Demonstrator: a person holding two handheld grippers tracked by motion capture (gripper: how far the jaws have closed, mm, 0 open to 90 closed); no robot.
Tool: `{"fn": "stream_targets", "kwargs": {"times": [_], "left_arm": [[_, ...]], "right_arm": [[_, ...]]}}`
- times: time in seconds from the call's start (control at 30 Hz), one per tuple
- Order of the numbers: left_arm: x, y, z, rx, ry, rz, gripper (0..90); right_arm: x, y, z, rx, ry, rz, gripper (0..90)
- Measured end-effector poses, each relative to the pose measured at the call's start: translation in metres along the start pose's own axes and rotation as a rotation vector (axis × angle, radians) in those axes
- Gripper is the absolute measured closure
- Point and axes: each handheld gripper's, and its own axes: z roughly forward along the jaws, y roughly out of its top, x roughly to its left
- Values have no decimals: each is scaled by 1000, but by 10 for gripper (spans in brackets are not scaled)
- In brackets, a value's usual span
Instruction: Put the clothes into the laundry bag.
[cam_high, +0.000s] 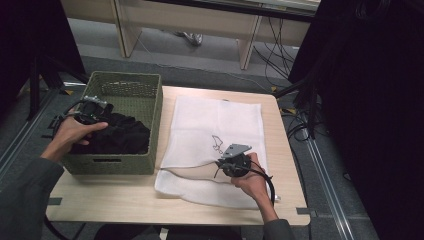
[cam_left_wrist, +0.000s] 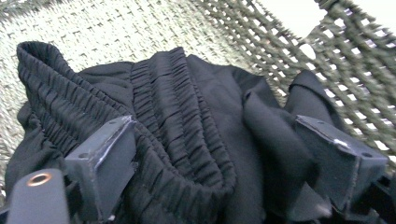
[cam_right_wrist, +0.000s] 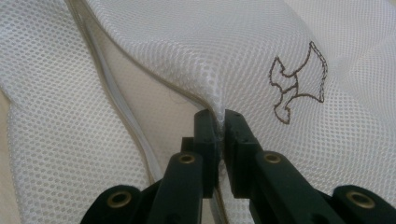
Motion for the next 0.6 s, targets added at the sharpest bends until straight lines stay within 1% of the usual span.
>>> {"fn": "stream_targets", "kwargs": {"times": [0.03, 0.07, 0.1, 0.13, 0.17, 0.2, 0.23, 0.27, 0.3, 0.33, 0.37, 0.4, 0.43, 0.5, 0.53, 0.57, 0.6], "left_arm": [[0, 0, 2, 2, -4, -1, 129], [0, 0, 3, 16, 3, 1, 117], [1, 0, 5, 25, 7, -6, 117], [0, 0, 10, 43, 26, 5, 125], [0, 0, 10, 43, 26, 5, 136], [0, 0, 12, 55, 46, 26, 136], [0, -1, 16, 88, 82, 63, 131], [0, -1, 16, 88, 82, 63, 125], [0, -5, 24, 82, 106, 57, 115], [0, -7, 28, 93, 102, 49, 87], [-1, -8, 32, 116, 106, 51, 49], [-1, -8, 32, 116, 106, 51, 12], [-3, -9, 35, 124, 113, 54, 12], [-5, -9, 40, 149, 117, 68, 0], [-6, -9, 42, 145, 115, 66, 0], [-6, -9, 43, 150, 118, 59, 0], [-5, -10, 44, 167, 125, 74, 0]], "right_arm": [[0, 0, 0, 0, 0, 0, 853], [0, 0, 2, -23, -11, -31, 853], [0, 0, 2, -23, -11, -31, 853], [1, 0, 1, -7, -16, 3, 853], [1, 0, 1, 4, 0, -4, 853], [1, 0, 1, 4, 0, -4, 853], [2, 0, 2, -12, -7, -19, 852], [2, 0, 2, -11, -5, -17, 852], [2, 0, 2, -11, -4, -15, 853], [2, 1, 2, -14, -5, -9, 852], [2, 0, 2, -13, -5, -9, 852], [2, 0, 2, -13, -5, -9, 852], [2, 0, 2, -10, -3, -17, 852], [3, 0, 2, -4, -1, -4, 852], [3, 0, 3, -6, -2, 2, 852], [3, 0, 3, -6, -2, 2, 852], [2, 1, 2, 5, 4, -23, 851]]}}
